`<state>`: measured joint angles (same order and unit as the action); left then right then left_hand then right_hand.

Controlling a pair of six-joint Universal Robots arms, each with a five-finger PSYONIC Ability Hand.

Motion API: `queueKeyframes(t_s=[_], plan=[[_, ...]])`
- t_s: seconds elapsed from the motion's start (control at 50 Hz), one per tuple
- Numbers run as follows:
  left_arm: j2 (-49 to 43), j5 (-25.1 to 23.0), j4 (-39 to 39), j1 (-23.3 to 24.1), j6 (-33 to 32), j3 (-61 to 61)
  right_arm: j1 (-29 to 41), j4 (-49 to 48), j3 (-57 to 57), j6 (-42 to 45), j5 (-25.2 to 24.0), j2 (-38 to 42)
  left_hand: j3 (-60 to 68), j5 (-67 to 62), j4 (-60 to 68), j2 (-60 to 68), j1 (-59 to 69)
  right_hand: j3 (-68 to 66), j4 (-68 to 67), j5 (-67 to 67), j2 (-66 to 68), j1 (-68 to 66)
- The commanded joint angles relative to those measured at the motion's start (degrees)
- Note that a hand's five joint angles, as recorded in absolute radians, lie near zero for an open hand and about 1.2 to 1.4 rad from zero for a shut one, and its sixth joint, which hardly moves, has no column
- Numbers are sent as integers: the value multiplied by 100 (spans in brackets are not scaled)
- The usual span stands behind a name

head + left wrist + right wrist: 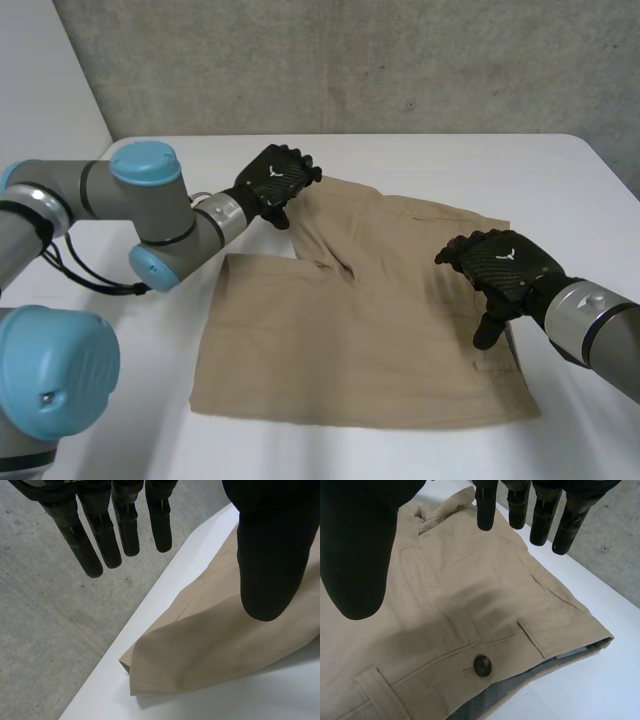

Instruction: Fold the shorts.

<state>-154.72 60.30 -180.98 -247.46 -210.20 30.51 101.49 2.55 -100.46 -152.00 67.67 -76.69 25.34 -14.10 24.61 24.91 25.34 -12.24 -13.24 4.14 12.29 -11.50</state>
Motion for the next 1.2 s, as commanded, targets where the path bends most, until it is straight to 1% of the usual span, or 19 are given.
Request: queueKeyframes(t_s=[0.02, 0.16, 0.22, 0.26, 0.28, 0.34, 0.36, 0.4, 0.5, 0.68, 0.78, 0.84, 0.96, 1.04, 1.08, 1.1, 1.12, 1.14, 1.2], plan=[[-594, -115, 220, -4, -39, -678, -15, -9, -18, 3, 1, -30, 119, -243, 191, 162, 119, 224, 324, -414, -229, 150], [-823, -221, 326, -39, -39, -792, -15, -26, -27, 3, 1, -22, 337, -461, 410, 380, 337, 224, 324, -414, -229, 150], [-841, -221, 326, -56, -39, -810, -33, -26, -18, 3, -8, -22, 924, -1048, 997, 967, 924, 224, 324, -414, -229, 150], [-841, -212, 326, -56, -39, -818, -67, -26, -18, 3, -8, -22, 1663, -1787, 1735, 1705, 1663, 224, 324, -414, -229, 150], [-841, -195, 326, -65, -39, -818, -94, -26, -18, 3, -26, -22, 2699, -2823, 2772, 2742, 2699, 224, 324, -414, -229, 150], [-841, -151, 326, -65, -39, -827, -120, -26, -9, 3, -43, -22, 4001, -4125, 4073, 4044, 4001, 224, 324, -414, -229, 150], [-832, -107, 326, -65, -39, -810, -138, -26, -9, 3, -52, -22, 4888, -5011, 4960, 4930, 4888, 224, 324, -414, -229, 150], [-806, -37, 326, -65, -39, -775, -138, -26, -18, 3, -52, -22, 5464, -5588, 5537, 5507, 5465, 224, 324, -414, -229, 150], [-586, 95, 379, -91, -82, -512, -129, -18, -18, 3, -52, -31, 5466, -5590, 5539, 5509, 5466, 224, 324, -414, -229, 150], [784, 166, 458, -197, -1162, 1595, -129, -9, -44, 3, -70, -109, 5466, -5590, 5539, 5509, 5466, 224, 324, -414, -229, 150], [1023, 473, 458, -197, -1357, 2213, -129, -9, -44, 3, -79, -118, 5402, -5526, 5474, 5444, 5402, 224, 324, -414, -229, 150], [1032, 666, 449, -197, -1348, 2345, -129, -9, -53, 3, -79, -118, 4666, -4789, 4738, 4708, 4666, 224, 324, -414, -229, 150], [1023, 877, 423, -223, -1339, 2276, -129, -9, -114, 3, -70, -189, 4158, -4282, 4230, 4200, 4158, 224, 324, -414, -229, 150], [1058, 1228, 335, -241, -1348, 2188, -129, -9, -141, 3, -61, -276, 3133, -3256, 3205, 3175, 3133, 224, 324, -414, -229, 150], [1110, 1571, 186, -241, -1357, 2135, -129, -9, -141, 3, -70, -312, 2510, -2634, 2583, 2553, 2510, 224, 324, -414, -229, 150], [1111, 1572, 186, -241, -1357, 2135, -129, -9, -141, 3, -70, -320, 2508, -2632, 2580, 2551, 2508, 224, 324, -414, -229, 150], [1128, 1703, 125, -241, -1357, 2126, -129, -9, -150, 3, -61, -329, 2258, -2382, 2330, 2301, 2258, 224, 324, -414, -229, 150], [1224, 2000, -50, -232, -1340, 2152, -129, -9, -150, 3, -61, -347, 1490, -1613, 1562, 1532, 1490, 224, 324, -414, -229, 150], [1321, 2073, -113, -215, -1322, 2196, -138, -9, -150, 3, -70, -364, 894, -1018, 967, 937, 894, 224, 324, -414, -229, 150]])
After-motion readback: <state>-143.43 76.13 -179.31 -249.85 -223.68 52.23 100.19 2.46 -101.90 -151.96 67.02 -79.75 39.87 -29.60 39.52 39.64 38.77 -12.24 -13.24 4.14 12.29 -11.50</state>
